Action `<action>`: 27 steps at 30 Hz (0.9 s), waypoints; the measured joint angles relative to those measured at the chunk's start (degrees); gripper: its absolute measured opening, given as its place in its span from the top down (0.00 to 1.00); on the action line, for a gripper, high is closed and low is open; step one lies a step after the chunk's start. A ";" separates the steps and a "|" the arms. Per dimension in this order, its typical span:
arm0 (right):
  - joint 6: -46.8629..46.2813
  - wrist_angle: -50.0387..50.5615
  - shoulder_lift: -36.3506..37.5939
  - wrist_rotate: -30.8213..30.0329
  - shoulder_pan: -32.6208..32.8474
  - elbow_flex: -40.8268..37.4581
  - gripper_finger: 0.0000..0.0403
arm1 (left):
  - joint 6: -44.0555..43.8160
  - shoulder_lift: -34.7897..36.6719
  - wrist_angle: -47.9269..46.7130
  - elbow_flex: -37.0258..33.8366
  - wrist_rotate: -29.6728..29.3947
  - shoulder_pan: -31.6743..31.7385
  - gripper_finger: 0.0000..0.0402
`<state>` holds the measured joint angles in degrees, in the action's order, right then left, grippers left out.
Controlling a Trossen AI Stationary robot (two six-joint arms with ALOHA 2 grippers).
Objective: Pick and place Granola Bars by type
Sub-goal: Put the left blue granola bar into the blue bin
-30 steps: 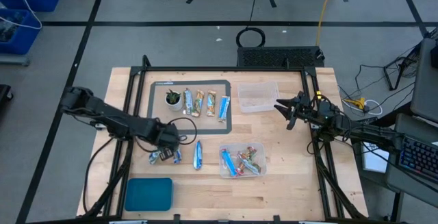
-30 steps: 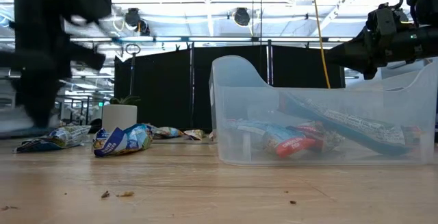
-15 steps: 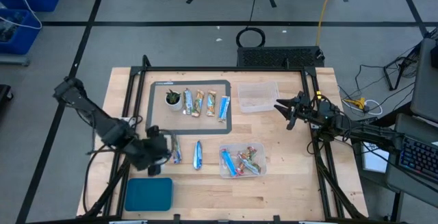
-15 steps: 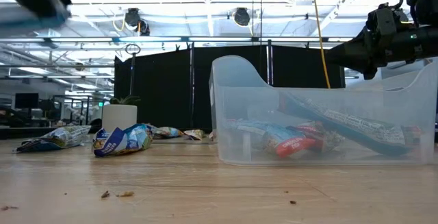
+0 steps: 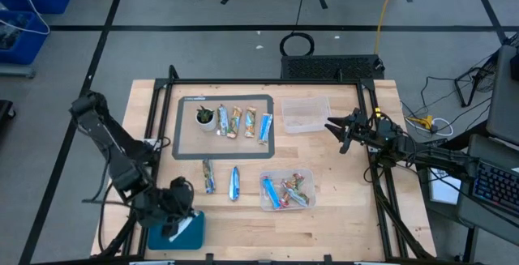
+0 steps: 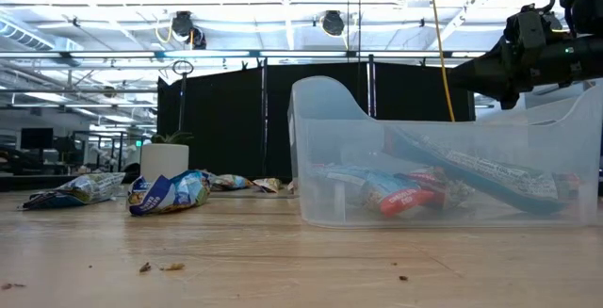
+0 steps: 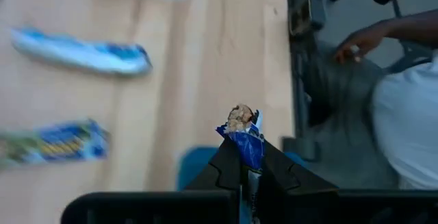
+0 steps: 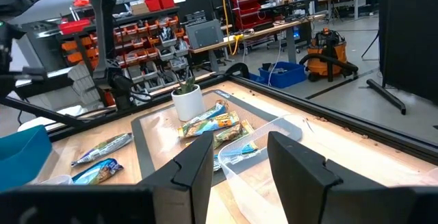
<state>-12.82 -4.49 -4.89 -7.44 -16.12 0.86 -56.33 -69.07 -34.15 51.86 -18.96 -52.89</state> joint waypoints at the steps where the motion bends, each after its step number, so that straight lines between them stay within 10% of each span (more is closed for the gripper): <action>1: 0.00 0.02 0.00 0.02 0.00 0.00 0.68 | -2.07 -0.97 0.13 0.00 0.29 -0.74 0.96; 27: 0.01 0.01 0.00 0.02 -0.01 -0.01 0.68 | -19.34 -7.82 -3.92 -0.02 0.39 -7.36 0.96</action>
<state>-12.81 -4.48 -4.89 -7.42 -16.13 0.85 -75.68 -76.88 -38.07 51.83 -18.57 -60.25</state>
